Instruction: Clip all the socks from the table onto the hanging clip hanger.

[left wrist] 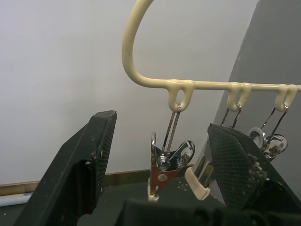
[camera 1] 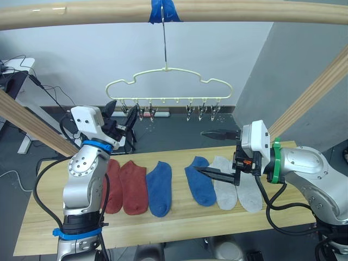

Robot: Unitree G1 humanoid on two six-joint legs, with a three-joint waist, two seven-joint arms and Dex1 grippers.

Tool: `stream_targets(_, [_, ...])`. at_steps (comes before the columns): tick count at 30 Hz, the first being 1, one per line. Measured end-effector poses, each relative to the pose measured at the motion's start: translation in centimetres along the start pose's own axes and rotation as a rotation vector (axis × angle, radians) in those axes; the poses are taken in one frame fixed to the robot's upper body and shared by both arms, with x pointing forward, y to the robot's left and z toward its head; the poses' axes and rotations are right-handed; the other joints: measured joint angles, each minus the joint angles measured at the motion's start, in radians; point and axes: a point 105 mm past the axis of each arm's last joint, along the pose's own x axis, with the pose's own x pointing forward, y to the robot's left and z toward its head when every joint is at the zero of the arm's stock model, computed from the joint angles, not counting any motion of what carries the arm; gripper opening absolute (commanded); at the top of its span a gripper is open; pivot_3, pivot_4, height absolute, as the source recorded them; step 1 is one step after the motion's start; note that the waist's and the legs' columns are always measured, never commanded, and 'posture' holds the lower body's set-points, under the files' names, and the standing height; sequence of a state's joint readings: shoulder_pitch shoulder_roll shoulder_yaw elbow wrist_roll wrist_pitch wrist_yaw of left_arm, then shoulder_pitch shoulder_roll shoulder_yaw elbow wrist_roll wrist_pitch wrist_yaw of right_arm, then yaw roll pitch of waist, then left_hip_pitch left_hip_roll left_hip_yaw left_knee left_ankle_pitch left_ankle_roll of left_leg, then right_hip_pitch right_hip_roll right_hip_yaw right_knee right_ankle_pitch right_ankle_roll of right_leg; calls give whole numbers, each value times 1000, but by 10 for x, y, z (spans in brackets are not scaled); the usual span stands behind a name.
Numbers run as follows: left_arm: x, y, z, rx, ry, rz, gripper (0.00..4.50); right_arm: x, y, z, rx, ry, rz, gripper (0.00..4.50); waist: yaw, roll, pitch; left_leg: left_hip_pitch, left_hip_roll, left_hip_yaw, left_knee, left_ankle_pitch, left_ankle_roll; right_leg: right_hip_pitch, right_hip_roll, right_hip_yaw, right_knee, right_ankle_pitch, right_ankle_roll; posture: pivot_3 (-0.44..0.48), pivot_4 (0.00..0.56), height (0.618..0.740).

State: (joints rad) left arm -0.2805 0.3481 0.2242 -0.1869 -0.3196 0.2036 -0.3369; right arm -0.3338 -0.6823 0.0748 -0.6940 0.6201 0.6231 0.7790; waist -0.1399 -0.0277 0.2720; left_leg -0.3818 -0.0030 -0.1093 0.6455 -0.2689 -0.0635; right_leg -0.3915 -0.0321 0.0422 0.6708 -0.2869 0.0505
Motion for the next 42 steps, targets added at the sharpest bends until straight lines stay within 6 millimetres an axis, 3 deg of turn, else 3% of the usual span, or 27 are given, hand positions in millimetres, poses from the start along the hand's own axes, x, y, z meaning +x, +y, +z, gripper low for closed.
stream_targets(8, [3, 1, 2, 11, -16, 12, 3434, 1, 1, 0, 18, -2, 7, 4500, 0, 0, 0, 0, 0, 0, 0, 0, 0, 0, 0, 0, 0, 0, 0, -270, 265, 740])
stream_targets(11, [3, 3, -1, 8, -10, 16, 2898, 1, 0, 1, 17, -4, 6, 4500, 0, 0, 0, 0, 0, 0, 0, 0, 0, 0, 0, 0, 0, 0, 0, -270, 265, 740])
stream_targets(20, [4, 1, 1, 0, -22, 4, 479, 1, 0, 2, 18, -6, 1, 4500, 0, 0, 0, 0, 0, 0, 0, 0, 0, 0, 0, 0, 0, 0, 0, -273, 267, 740])
stream_targets(24, [4, 0, 2, -1, -27, 1, 20, 1, -1, 2, 19, -6, 0, 4500, 0, 0, 0, 0, 0, 0, 0, 0, 0, 0, 0, 0, 0, 0, 0, -273, 267, 740])
stream_targets(29, [1, -1, 4, 2, -31, -1, 20, 0, 0, -3, 36, 7, -6, 4500, 0, 0, 0, 0, 0, 0, 0, 0, 0, 0, 0, 0, 0, 0, 0, -263, 271, 740])
stream_targets(32, [0, -2, 5, -1, -29, -6, 20, -8, -8, -29, 76, 89, -124, 4500, 1, 0, 0, 0, 0, 0, 0, 0, 0, 0, 0, 0, -1, 0, 0, -253, 277, 740])
stream_targets(37, [-6, -5, 8, 4, -22, -22, 20, -39, -28, -107, 149, 295, -500, 4500, 3, -3, 4, 0, -1, 0, -1, 0, 0, 0, -2, 0, -1, 0, 0, -228, 296, 740])
stream_targets(42, [-10, -7, 9, 9, -3, -44, 20, -60, -20, -170, 195, 461, -703, 4500, 2, -2, 13, 0, -1, 2, -1, 0, 0, -2, -2, 2, 1, 0, 0, -216, 304, 740])
